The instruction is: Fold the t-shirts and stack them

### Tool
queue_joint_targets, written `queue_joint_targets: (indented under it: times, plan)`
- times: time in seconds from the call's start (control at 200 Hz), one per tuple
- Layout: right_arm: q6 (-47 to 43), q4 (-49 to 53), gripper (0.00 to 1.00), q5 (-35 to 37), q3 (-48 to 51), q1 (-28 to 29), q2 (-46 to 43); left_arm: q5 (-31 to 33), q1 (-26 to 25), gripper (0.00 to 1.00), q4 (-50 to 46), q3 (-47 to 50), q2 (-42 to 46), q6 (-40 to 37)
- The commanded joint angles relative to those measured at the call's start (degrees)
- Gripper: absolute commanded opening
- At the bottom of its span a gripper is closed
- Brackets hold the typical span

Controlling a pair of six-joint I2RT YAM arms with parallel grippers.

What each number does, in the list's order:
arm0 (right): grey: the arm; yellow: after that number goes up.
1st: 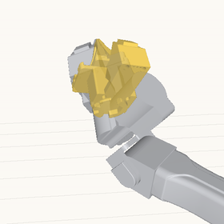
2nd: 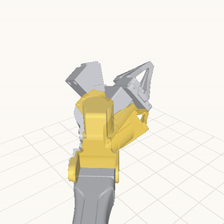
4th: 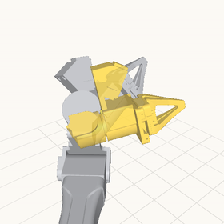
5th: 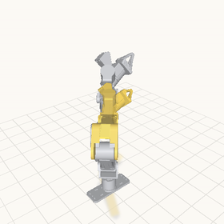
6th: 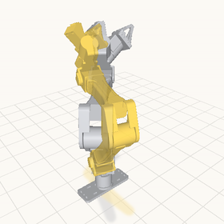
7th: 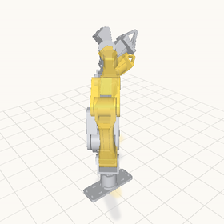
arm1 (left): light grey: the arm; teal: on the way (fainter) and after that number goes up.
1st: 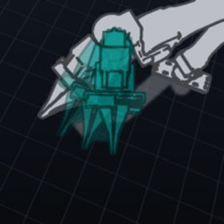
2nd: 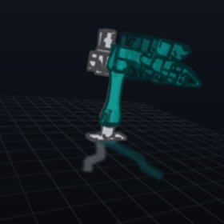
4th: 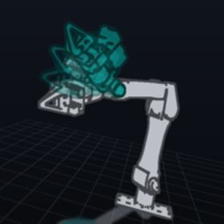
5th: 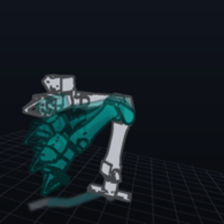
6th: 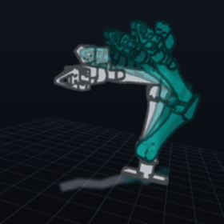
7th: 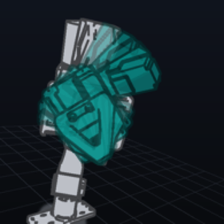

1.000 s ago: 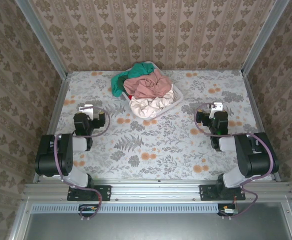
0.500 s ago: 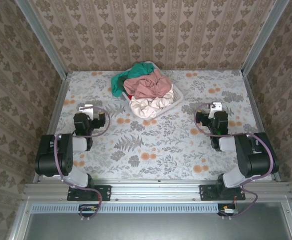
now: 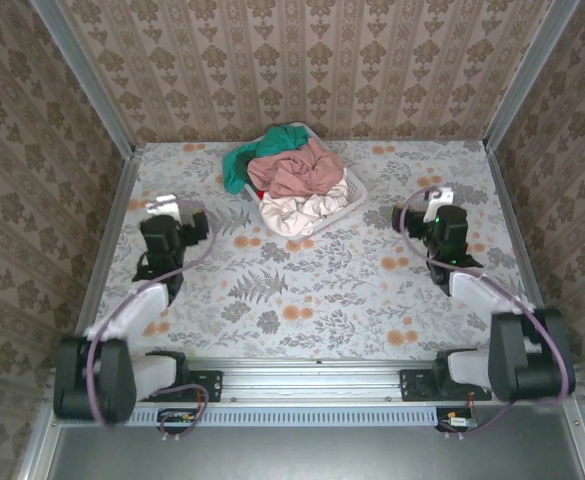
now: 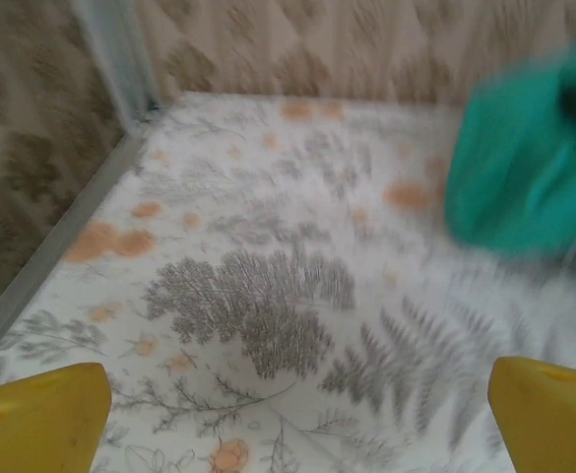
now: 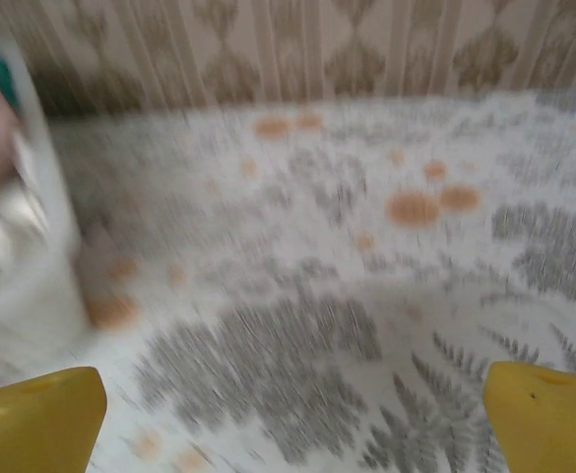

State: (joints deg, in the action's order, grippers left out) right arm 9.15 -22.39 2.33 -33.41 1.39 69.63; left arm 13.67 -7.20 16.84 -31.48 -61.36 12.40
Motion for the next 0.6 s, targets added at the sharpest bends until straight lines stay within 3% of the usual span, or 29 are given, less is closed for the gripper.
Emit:
queue_joint_targets:
  times: [0.0, 0.045, 0.075, 0.11, 0.16, 0.23, 0.37, 0.495, 0.595]
  plan:
    - [18.91, 20.57, 1.0, 2.95, -6.36, -0.18, -6.51, -1.56, 3.26, 1.0, -25.12, -2.97, 12.13, 24.85]
    - [15.01, 18.19, 1.0, -7.85, -6.4, -1.38, -6.0, -18.12, 5.87, 1.0, -18.37, 0.29, 14.13, 25.39]
    - [14.62, 18.8, 1.0, -11.23, -7.33, -1.24, -4.86, -24.28, 6.09, 1.0, -13.64, 2.11, 14.51, 26.66]
    - [16.75, 21.08, 1.0, -11.93, -9.16, -1.13, -2.8, -26.7, 4.96, 1.0, -12.36, 2.75, 14.24, 28.33]
    - [17.69, 23.15, 1.0, -12.66, -11.85, -0.74, 0.81, -25.4, 1.96, 1.0, -16.45, 1.07, 13.08, 28.09]
    - [16.37, 25.71, 1.0, -13.18, -16.97, -0.34, 7.79, -18.65, -4.71, 1.0, -23.53, -2.2, 10.62, 26.85]
    - [13.64, 33.29, 1.0, -15.94, -31.67, 1.16, 23.26, -11.73, -15.72, 1.0, -24.42, -3.89, 5.42, 26.94]
    - [14.51, 32.38, 1.0, -20.81, -38.93, 2.19, 32.13, -12.54, -17.96, 1.0, -24.65, -4.76, 1.57, 27.33]
    - [15.4, 29.74, 0.91, -25.78, -42.47, 3.35, 38.09, -12.56, -17.85, 1.0, -23.95, -4.08, 0.81, 27.56]
